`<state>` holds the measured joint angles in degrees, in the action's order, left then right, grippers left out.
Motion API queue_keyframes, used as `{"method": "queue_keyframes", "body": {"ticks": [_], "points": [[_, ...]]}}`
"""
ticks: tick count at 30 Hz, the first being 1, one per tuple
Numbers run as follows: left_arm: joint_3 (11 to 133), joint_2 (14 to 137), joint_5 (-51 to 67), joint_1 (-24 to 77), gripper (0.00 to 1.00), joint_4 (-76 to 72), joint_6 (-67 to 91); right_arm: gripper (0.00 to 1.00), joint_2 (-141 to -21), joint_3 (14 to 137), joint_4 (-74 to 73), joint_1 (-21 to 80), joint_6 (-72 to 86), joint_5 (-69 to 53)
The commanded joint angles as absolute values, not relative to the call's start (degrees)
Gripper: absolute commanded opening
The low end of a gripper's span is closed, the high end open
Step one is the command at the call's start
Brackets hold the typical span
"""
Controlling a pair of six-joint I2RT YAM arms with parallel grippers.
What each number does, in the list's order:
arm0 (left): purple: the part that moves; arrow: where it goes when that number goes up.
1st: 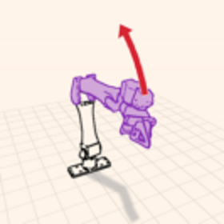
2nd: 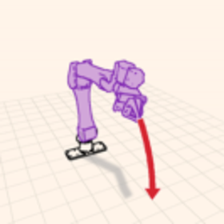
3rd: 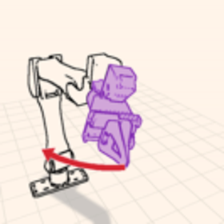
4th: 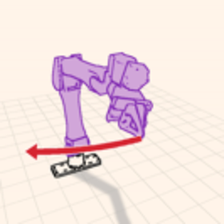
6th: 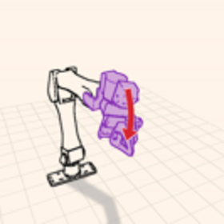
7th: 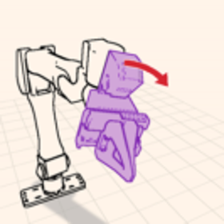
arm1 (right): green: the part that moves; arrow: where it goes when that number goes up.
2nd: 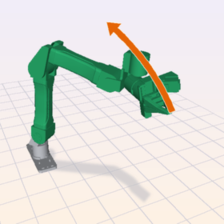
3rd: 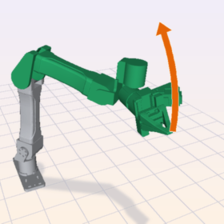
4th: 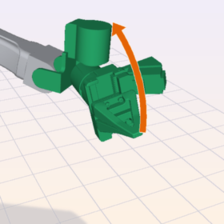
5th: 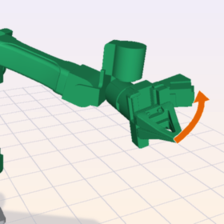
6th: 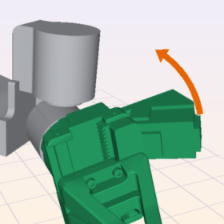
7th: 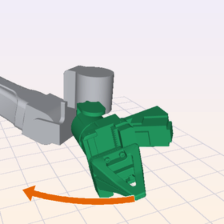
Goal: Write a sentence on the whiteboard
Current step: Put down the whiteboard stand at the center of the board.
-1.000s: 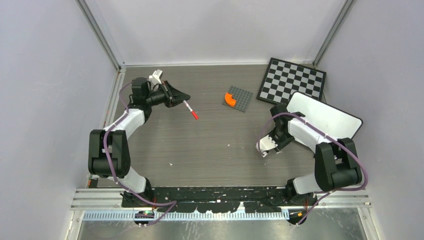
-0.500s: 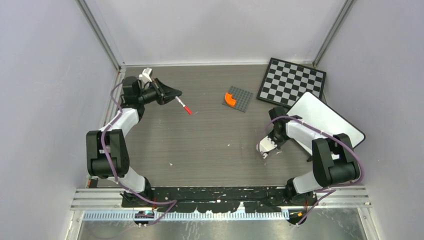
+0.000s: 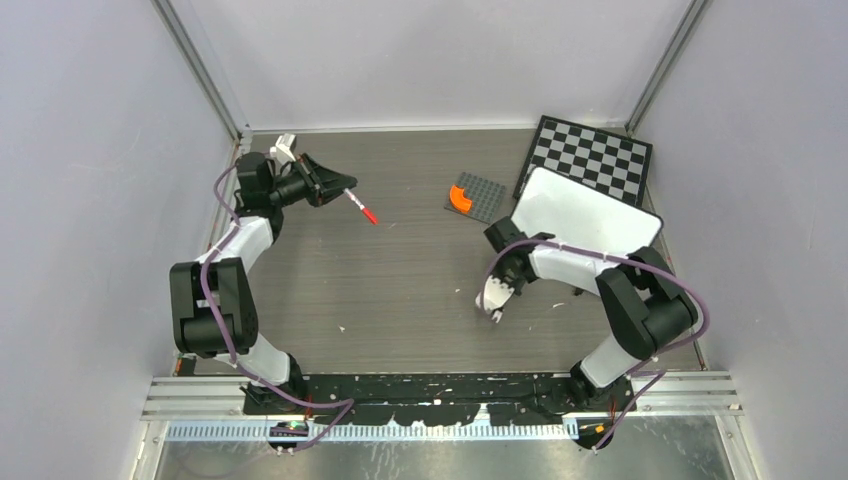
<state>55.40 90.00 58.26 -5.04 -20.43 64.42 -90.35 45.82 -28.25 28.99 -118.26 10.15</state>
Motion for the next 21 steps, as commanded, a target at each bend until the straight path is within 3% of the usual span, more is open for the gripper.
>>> {"method": "queue_keyframes", "body": {"ticks": [1,8,17,21], "points": [[57.0,89.0,60.5,-6.8,0.00,-23.2,65.0,0.00,-91.2,49.1,-24.1,36.7,-125.9,10.1],[56.6,88.5,61.3,-9.3,0.00,-23.0,64.5,0.00,-91.9,48.8,-18.1,53.0,-124.5,11.0],[55.6,87.1,62.6,-11.8,0.00,-22.1,63.7,0.00,-94.4,43.2,-2.9,66.0,-127.5,14.7],[55.5,86.2,63.0,-12.4,0.00,-21.0,62.8,0.17,-93.0,41.2,-2.3,69.3,-125.4,16.6]]}}
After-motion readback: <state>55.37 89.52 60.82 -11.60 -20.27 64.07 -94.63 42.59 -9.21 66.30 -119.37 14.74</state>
